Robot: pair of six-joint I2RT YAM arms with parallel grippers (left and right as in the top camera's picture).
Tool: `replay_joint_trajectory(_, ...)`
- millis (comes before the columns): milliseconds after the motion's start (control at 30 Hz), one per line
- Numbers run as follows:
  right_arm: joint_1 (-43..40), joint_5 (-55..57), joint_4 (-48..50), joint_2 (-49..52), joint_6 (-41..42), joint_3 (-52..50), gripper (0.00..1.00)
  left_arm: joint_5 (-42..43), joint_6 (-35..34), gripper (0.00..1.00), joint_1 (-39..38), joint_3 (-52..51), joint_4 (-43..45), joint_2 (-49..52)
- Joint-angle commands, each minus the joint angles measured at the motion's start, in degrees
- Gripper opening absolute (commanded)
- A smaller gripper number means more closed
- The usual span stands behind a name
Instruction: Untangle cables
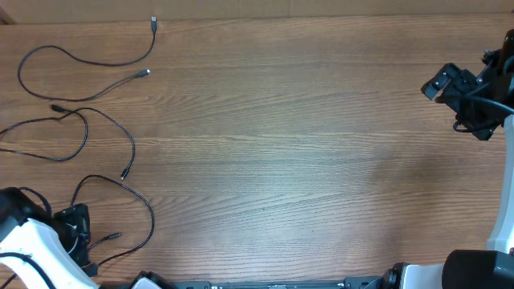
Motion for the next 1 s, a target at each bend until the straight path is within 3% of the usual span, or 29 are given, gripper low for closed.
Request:
replay_joint_trajectory(0,0.0,0.3,0.3,0.1,-0.2,0.5,1.0,1.5,0.3,1.0,0.1,-3.7,3.1,-0.1)
replay_joint_trajectory(400,0.0,0.3,0.3,0.1,-0.2,0.5,1.0,-1.1,-0.3,0.96,0.1,-12.0,9.0,-0.1)
replay_joint_trajectory(467,0.0,0.3,0.3,0.1,-0.2,0.5,1.0,-1.4,-0.3,0.86,0.1,-12.6,10.6,-0.1)
replay_joint_trajectory(567,0.0,0.3,0.3,0.1,-0.2,0.5,1.0,-1.7,0.2,0.8,0.1,-12.7,11.8,-0.1)
replay_joint_trajectory(733,0.0,0.3,0.3,0.1,-0.2,0.5,1.0,-1.9,1.6,0.59,0.1,-12.7,14.1,-0.1)
replay_joint_trajectory(833,0.0,0.3,0.3,0.1,-0.2,0.5,1.0,-1.9,2.7,0.52,0.1,-12.7,15.5,-0.1)
replay_joint_trajectory(967,0.0,0.3,0.3,0.1,-0.2,0.5,1.0,-1.9,5.1,0.29,0.1,-12.7,16.5,-0.1)
